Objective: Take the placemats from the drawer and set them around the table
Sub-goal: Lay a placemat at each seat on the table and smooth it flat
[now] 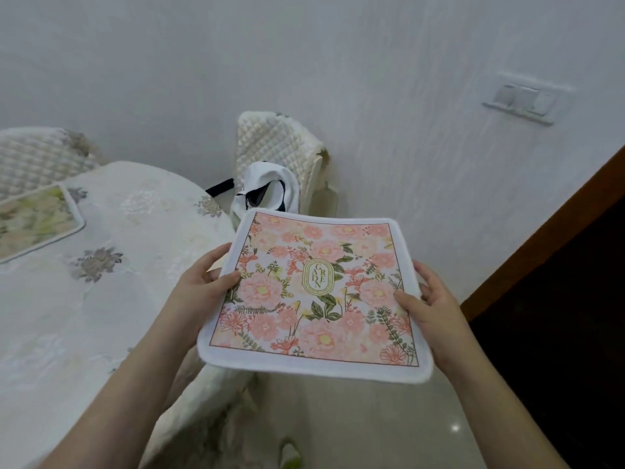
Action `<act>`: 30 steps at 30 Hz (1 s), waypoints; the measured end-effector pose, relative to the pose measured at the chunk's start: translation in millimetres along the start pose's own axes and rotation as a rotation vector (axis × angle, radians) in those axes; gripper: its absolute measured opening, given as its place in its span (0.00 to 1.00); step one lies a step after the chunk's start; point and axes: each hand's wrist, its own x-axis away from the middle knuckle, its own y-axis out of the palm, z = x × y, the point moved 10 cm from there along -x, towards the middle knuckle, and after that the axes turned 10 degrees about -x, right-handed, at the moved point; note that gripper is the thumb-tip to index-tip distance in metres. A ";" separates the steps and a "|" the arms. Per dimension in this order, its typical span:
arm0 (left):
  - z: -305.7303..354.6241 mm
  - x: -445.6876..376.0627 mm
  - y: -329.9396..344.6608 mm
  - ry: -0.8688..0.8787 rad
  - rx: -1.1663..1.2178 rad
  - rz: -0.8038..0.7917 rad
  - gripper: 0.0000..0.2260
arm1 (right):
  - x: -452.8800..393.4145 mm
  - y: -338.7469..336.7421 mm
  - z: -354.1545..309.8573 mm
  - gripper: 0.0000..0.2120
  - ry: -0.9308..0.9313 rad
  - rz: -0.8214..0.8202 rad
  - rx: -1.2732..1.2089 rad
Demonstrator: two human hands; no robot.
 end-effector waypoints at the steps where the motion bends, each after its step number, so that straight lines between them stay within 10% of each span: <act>1: -1.7 -6.0 -6.7 -0.003 0.002 0.017 0.19 | -10.8 9.2 -2.0 0.25 0.011 -0.017 0.013; 30: -34.5 -55.8 -130.5 -0.262 0.092 0.641 0.19 | -260.6 239.3 46.5 0.20 0.310 -0.724 0.160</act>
